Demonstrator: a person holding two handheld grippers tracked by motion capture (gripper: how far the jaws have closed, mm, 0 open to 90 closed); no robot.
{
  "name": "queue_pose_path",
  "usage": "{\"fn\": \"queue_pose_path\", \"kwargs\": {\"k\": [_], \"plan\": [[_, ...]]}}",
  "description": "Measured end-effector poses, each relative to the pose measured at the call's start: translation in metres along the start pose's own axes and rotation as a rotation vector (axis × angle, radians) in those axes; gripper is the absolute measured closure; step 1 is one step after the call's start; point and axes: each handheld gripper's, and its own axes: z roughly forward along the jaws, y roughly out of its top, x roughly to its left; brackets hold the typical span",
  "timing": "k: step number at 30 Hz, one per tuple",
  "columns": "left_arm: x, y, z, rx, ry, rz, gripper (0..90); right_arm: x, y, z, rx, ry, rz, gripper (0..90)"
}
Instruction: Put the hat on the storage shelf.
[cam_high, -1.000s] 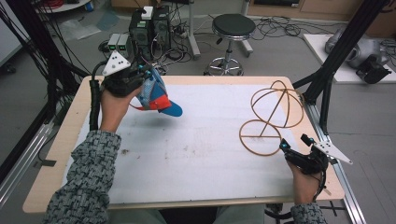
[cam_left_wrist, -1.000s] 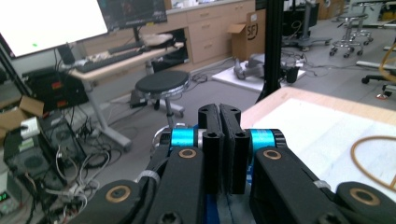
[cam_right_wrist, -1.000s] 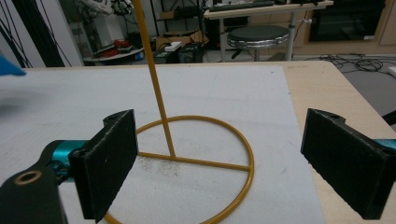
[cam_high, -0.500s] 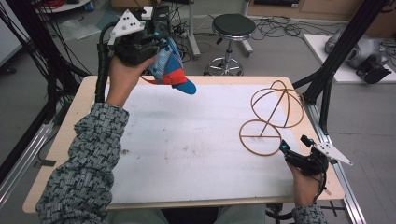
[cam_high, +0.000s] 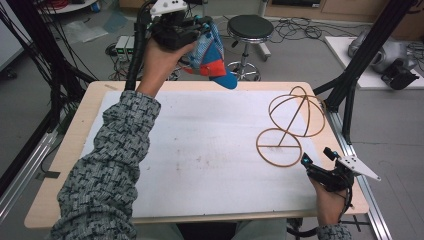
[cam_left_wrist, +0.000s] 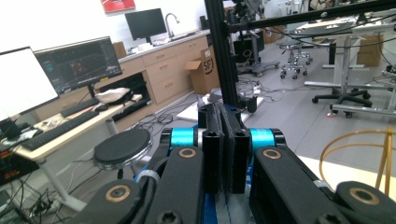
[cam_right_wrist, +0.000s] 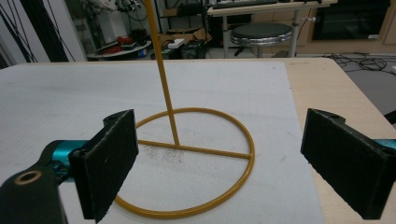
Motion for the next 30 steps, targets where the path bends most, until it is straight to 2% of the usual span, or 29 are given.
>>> {"fn": "queue_pose_path", "kwargs": {"k": [4,5,6,8,9,13,15,17,23,24,30], "plan": [[-0.006,0.009,0.013,-0.004,-0.018,0.006,87.4,0.002,0.000,0.002,0.006,0.008,-0.013,10.3],[-0.011,0.015,0.021,-0.003,-0.026,0.009,87.4,0.002,0.000,0.002,0.007,0.011,-0.016,10.3],[-0.011,0.015,0.021,-0.003,-0.026,0.009,87.4,0.002,0.000,0.002,0.008,0.011,-0.018,10.3],[-0.017,0.023,0.031,0.003,-0.039,0.029,87.4,0.002,0.000,0.002,0.005,0.015,-0.022,10.3],[-0.017,0.023,0.031,0.003,-0.039,0.029,87.4,0.002,0.000,0.002,0.005,0.015,-0.022,10.3],[-0.028,0.036,0.051,-0.013,-0.074,0.034,87.5,0.002,0.000,0.001,0.008,0.018,-0.023,10.3],[-0.029,0.038,0.053,-0.015,-0.077,0.032,87.5,0.002,0.000,0.001,0.012,0.020,-0.022,10.2],[-0.036,0.043,0.066,-0.025,-0.096,0.030,87.5,0.002,0.000,0.001,0.009,0.021,-0.017,10.3],[-0.045,0.047,0.082,-0.038,-0.119,0.031,87.5,0.001,-0.001,0.000,0.015,0.020,-0.011,10.3],[-0.050,0.048,0.089,-0.038,-0.124,0.033,87.5,0.000,-0.001,0.000,0.015,0.022,-0.012,10.3],[-0.062,0.052,0.104,-0.058,-0.148,0.026,87.5,0.000,-0.001,0.000,0.018,0.023,-0.019,10.3]]}}
